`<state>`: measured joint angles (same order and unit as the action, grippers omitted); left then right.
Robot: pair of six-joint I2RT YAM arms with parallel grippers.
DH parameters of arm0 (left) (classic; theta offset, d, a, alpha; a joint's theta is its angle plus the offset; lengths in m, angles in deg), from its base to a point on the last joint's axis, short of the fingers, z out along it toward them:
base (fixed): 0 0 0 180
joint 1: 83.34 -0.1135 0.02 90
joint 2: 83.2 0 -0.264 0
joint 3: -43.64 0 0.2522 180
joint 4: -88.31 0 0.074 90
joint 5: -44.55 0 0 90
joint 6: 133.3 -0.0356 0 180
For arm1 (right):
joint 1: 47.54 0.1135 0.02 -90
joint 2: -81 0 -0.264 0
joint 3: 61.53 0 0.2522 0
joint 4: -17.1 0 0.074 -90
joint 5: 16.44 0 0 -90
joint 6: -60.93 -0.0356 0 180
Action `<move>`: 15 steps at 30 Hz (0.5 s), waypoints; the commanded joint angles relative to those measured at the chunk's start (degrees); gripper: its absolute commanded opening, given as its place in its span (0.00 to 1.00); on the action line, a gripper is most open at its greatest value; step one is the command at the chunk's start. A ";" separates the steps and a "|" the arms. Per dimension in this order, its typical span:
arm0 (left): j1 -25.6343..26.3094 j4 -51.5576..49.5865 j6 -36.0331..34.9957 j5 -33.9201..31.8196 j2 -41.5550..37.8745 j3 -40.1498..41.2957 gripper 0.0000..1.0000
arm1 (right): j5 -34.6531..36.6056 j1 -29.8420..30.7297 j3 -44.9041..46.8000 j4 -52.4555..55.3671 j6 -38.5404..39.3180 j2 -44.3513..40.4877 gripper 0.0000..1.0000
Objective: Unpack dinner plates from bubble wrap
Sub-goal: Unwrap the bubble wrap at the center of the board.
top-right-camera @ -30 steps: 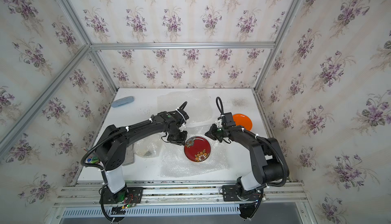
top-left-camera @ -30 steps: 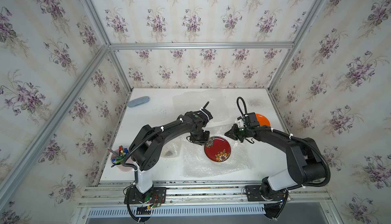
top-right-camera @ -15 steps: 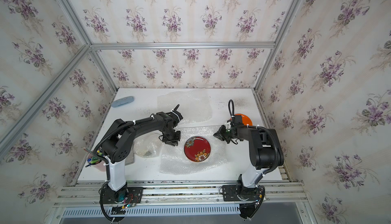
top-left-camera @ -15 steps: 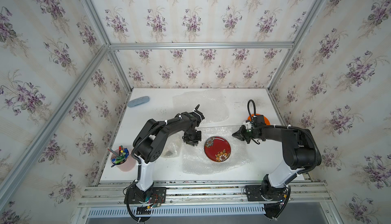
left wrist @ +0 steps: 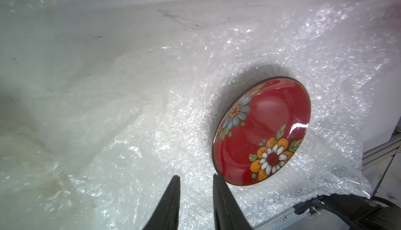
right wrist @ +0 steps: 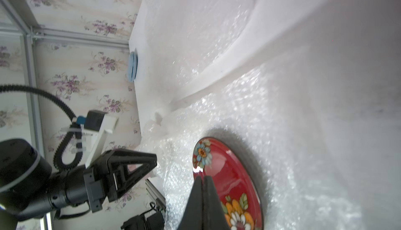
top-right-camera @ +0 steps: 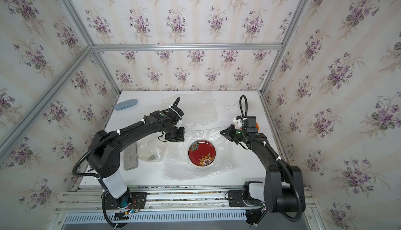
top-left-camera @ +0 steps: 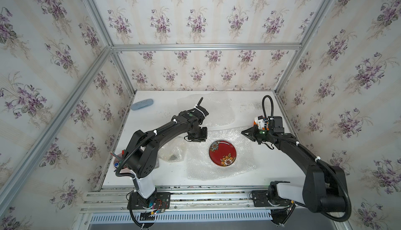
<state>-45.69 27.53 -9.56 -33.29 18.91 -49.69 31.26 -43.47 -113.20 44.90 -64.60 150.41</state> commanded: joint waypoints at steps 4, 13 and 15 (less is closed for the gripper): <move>2.42 -0.26 1.20 -0.38 3.00 -2.35 0.31 | -1.63 7.95 6.67 15.17 1.13 -11.33 0.06; 0.70 0.72 -1.01 -5.60 8.98 0.15 0.32 | 3.23 7.73 13.84 16.12 2.60 -10.34 0.07; 0.17 0.78 -1.19 -6.55 9.03 0.85 0.32 | 4.59 7.63 15.32 15.29 0.75 -11.01 0.07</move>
<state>-45.08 28.60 -9.82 -37.26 27.98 -49.30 32.59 -35.71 -99.00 60.18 -63.16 139.66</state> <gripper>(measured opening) 0.317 0.069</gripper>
